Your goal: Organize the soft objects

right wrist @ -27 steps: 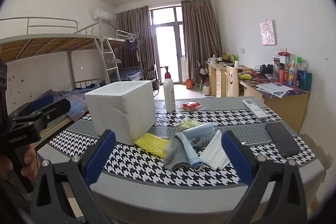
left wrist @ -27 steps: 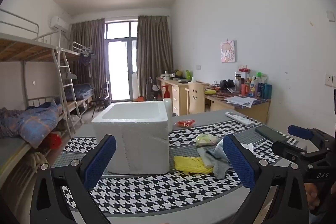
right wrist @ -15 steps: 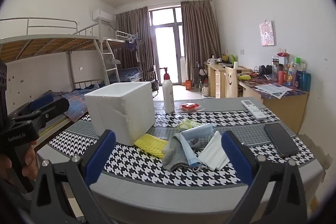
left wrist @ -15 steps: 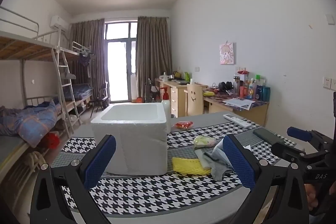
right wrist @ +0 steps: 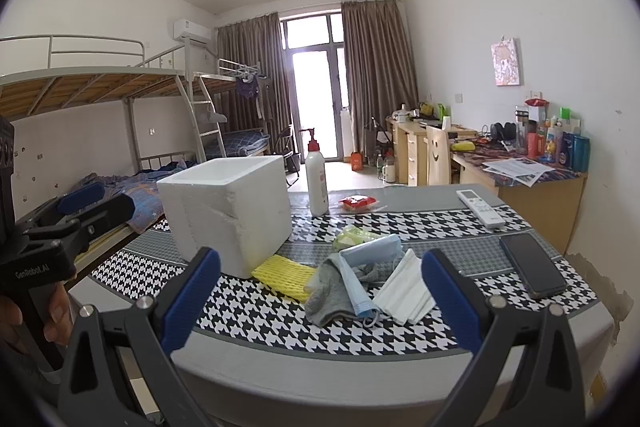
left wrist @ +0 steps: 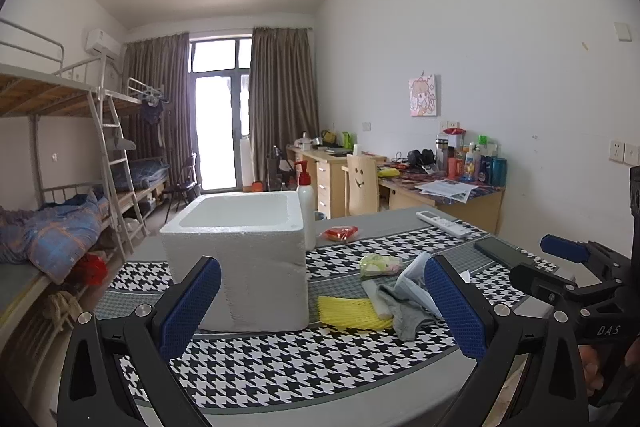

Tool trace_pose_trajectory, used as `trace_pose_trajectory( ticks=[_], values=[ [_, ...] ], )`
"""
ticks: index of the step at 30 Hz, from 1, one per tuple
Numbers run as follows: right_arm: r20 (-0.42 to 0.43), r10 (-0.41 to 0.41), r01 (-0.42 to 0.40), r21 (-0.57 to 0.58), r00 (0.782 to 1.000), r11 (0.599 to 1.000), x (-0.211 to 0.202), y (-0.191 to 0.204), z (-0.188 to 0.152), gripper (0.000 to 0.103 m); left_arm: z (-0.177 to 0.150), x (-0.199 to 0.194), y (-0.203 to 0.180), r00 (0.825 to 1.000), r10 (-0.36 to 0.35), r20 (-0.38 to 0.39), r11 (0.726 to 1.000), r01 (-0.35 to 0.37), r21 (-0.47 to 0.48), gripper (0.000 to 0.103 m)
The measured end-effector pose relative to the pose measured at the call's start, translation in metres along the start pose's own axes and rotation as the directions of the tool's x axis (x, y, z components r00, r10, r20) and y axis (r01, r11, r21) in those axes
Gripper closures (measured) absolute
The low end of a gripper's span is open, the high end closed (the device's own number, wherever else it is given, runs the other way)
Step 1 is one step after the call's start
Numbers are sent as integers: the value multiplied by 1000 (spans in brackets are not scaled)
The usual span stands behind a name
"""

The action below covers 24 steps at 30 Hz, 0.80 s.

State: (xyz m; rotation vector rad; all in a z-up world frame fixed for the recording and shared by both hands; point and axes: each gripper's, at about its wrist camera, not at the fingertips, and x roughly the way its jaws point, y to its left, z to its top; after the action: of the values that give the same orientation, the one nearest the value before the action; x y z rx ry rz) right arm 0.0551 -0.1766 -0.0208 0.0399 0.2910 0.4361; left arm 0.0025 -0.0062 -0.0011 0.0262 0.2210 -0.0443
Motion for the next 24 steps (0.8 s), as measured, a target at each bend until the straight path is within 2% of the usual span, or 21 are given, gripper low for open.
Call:
trace_pose_trajectory(
  ticks=[24],
  values=[
    [4, -6, 6, -10, 1000, 1000, 4, -2, 2, 1, 1, 10, -3, 1000, 7, -14, 1000, -7, 6, 1]
  ],
)
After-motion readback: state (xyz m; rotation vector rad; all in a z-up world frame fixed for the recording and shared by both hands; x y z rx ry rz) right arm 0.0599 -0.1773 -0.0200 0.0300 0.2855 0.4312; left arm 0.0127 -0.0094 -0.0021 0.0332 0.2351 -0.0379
